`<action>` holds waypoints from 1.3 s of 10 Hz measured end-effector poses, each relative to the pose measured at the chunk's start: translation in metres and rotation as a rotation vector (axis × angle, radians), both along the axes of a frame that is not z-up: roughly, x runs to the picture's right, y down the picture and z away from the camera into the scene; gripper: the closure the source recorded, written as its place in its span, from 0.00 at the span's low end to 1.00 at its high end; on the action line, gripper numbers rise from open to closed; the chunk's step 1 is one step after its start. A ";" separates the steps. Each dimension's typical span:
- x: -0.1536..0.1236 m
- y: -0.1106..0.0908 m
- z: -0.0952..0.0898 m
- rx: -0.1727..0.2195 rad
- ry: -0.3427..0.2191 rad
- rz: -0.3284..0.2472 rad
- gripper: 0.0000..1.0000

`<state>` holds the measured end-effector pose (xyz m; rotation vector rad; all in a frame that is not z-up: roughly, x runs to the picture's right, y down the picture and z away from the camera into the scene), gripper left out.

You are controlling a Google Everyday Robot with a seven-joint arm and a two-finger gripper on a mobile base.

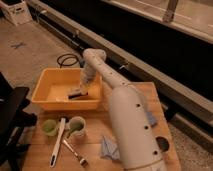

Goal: Wipe tray with eraser

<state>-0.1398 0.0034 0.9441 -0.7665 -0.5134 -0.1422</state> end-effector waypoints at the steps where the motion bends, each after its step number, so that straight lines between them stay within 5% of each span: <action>1: -0.007 -0.001 0.009 -0.006 -0.009 0.000 1.00; 4: -0.037 0.006 0.010 -0.011 -0.062 -0.018 1.00; 8: -0.050 0.030 -0.021 -0.006 -0.124 -0.040 1.00; 13: 0.003 0.027 -0.023 -0.013 -0.033 -0.036 1.00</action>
